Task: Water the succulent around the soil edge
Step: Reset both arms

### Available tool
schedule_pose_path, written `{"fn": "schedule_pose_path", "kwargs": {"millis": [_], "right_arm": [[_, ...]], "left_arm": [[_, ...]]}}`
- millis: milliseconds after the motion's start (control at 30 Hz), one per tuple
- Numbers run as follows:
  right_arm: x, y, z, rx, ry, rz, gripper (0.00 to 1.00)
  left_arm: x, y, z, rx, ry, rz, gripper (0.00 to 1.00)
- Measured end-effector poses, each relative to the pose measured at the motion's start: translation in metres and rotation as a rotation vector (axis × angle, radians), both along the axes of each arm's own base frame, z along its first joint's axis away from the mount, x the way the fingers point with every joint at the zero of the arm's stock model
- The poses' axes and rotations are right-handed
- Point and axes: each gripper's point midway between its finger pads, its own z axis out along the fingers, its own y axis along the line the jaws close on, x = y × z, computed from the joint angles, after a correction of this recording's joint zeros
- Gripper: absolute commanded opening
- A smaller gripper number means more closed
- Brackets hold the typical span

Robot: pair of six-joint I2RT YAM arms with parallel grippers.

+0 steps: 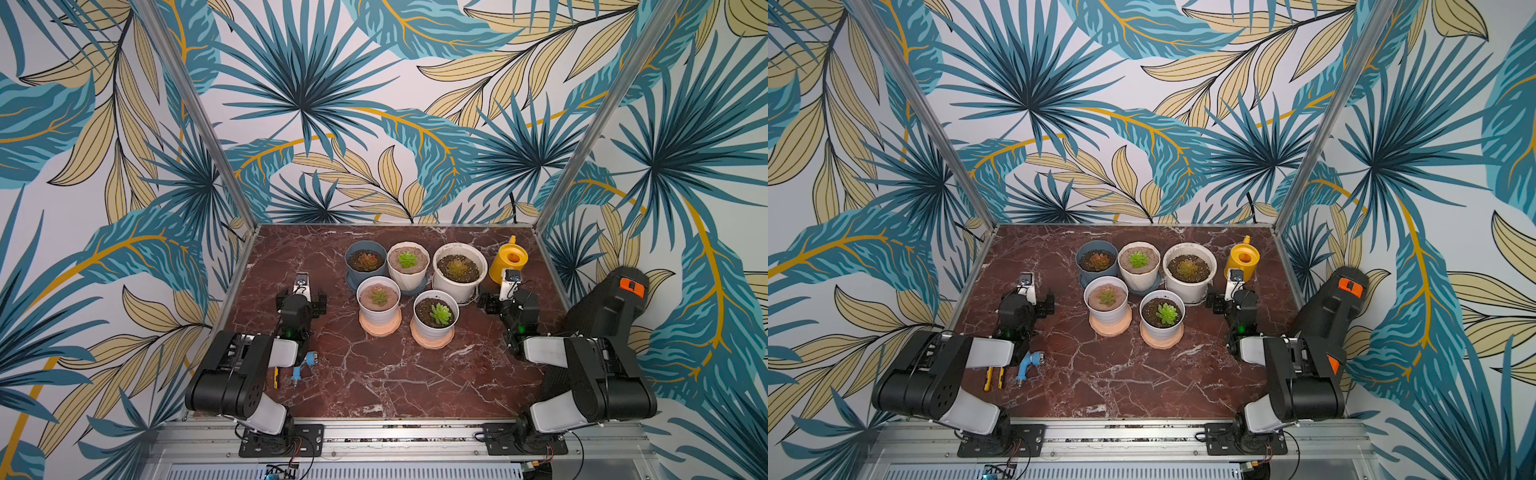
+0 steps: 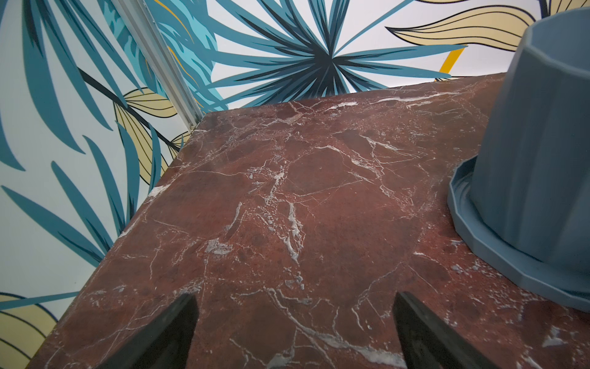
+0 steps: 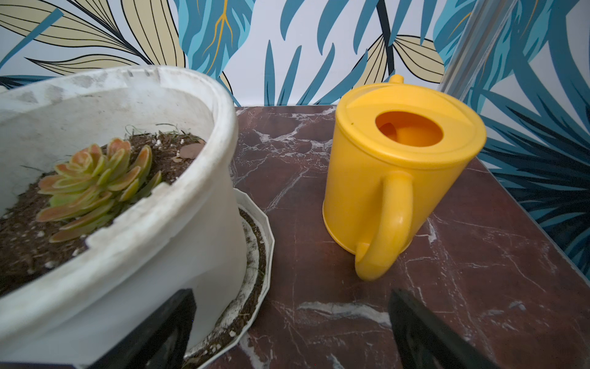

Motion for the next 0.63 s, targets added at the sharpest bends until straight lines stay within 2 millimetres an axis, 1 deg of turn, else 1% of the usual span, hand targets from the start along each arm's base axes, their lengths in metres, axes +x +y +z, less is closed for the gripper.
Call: {"fn": "schedule_pose_path", "kwargs": {"millis": [633], "right_arm": [[0.0025, -0.0001, 0.0011, 0.000, 0.002, 0.000, 0.99]], "left_arm": [[0.0000, 0.0000, -0.0001, 0.000, 0.000, 0.000, 1.00]]}}
